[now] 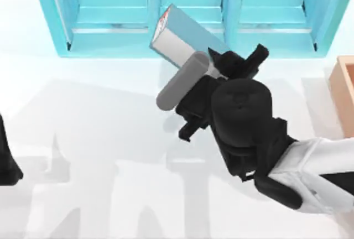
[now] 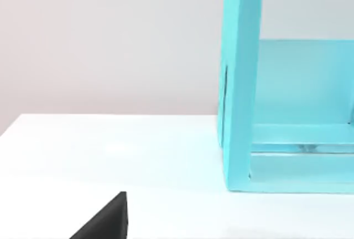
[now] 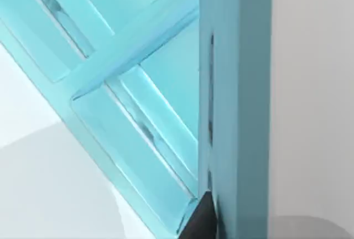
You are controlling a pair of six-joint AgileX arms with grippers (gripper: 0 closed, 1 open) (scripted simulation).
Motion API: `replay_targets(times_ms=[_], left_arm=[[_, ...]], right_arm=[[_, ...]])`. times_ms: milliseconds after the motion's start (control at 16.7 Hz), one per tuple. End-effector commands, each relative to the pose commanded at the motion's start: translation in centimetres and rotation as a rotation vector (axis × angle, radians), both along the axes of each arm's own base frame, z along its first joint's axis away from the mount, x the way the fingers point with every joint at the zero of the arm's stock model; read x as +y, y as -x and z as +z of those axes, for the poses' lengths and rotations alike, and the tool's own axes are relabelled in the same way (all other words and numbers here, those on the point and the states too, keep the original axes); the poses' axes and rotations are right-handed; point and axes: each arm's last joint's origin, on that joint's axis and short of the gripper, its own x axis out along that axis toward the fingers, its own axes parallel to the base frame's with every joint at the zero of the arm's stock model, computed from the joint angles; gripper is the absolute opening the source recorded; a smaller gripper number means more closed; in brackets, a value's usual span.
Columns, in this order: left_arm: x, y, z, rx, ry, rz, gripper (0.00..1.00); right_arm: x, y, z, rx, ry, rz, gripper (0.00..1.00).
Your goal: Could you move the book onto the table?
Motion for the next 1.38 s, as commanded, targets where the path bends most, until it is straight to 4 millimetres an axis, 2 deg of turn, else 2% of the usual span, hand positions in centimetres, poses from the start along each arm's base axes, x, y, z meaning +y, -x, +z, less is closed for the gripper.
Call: replay_targets(times_ms=[240, 480, 1380], left_arm=[[0.0, 0.0, 0.0, 0.0, 0.0, 0.0, 1.0], [0.0, 0.0, 0.0, 0.0, 0.0, 0.0, 1.0], [0.0, 0.0, 0.0, 0.0, 0.0, 0.0, 1.0]], right_arm=[[-2.4, 1.1, -2.2, -0.047, 0.373, 0.146, 0.0], [-4.1, 2.0, -3.1, -0.093, 0.567, 0.242, 0.0], [-4.7, 2.6, -3.4, -0.098, 0.61, 0.265, 0.0]])
